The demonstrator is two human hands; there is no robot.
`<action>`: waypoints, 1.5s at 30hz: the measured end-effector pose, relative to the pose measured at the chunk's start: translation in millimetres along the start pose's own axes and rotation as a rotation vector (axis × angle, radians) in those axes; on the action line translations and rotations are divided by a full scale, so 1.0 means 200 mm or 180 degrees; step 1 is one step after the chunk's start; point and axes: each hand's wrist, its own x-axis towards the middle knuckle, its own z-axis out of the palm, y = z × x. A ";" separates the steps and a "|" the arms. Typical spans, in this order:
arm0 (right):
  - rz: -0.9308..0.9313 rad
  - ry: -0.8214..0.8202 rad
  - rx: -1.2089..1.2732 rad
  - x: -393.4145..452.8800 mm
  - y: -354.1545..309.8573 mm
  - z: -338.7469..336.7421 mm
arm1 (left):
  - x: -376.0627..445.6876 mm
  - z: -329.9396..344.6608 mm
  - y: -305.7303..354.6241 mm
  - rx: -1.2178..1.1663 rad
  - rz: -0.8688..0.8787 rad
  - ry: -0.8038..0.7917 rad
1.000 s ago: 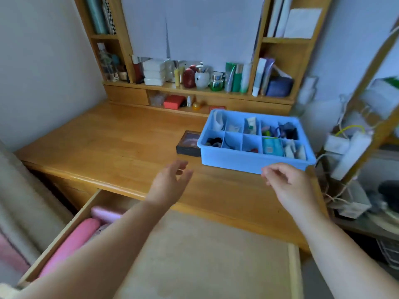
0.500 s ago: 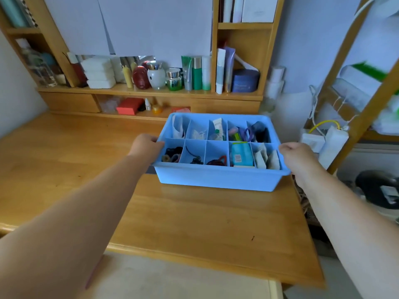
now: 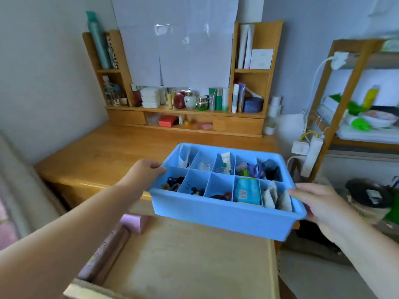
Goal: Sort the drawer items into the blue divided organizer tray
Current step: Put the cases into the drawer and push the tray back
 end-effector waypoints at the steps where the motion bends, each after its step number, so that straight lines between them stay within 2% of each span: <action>1: 0.0047 -0.0159 -0.0055 -0.11 0.04 0.02 | -0.09 -0.03 -0.06 0.0107 -0.0033 -0.0041; 4: 0.0284 -0.0444 -0.0210 -0.38 0.18 0.08 | -0.35 -0.13 -0.26 0.0448 -0.0179 -0.0066; 8: 0.0732 -0.0759 -0.0385 -0.58 0.37 0.20 | -0.58 -0.18 -0.50 0.0513 -0.0381 -0.0033; 13: 0.1062 -0.0579 -0.0523 -0.57 0.55 0.31 | -0.64 -0.13 -0.68 0.0329 -0.0557 -0.0107; 18: 0.1308 -0.0292 -0.0696 -0.39 0.62 0.36 | -0.48 0.02 -0.75 0.0575 -0.0665 -0.0336; 22: 0.0752 -0.0275 -0.2013 -0.19 0.68 0.38 | -0.29 0.16 -0.81 0.0632 -0.0608 -0.0407; 25: 0.0420 -0.0078 -0.3041 -0.08 0.69 0.38 | -0.16 0.26 -0.84 0.0588 -0.0611 -0.0315; 28: 0.0190 0.0084 -0.3593 0.02 0.72 0.36 | -0.04 0.36 -0.85 0.0574 -0.0528 -0.0307; 34: -0.0194 0.0170 -0.2902 0.10 0.81 0.33 | 0.13 0.49 -0.90 0.0662 -0.0421 -0.0295; 39: -0.0443 0.0267 -0.2735 0.15 0.84 0.32 | 0.17 0.53 -0.83 0.0853 -0.0373 -0.0296; 41: -0.0486 0.0235 -0.2784 0.16 0.84 0.31 | 0.17 0.53 -0.79 0.1347 -0.0380 -0.0451; 43: -0.0650 0.0290 -0.2818 0.15 0.84 0.29 | 0.16 0.50 -0.72 0.2475 -0.0296 -0.0741; 45: -0.1280 0.0496 -0.2840 0.13 0.78 0.27 | 0.14 0.44 -0.64 0.3303 -0.0097 -0.0876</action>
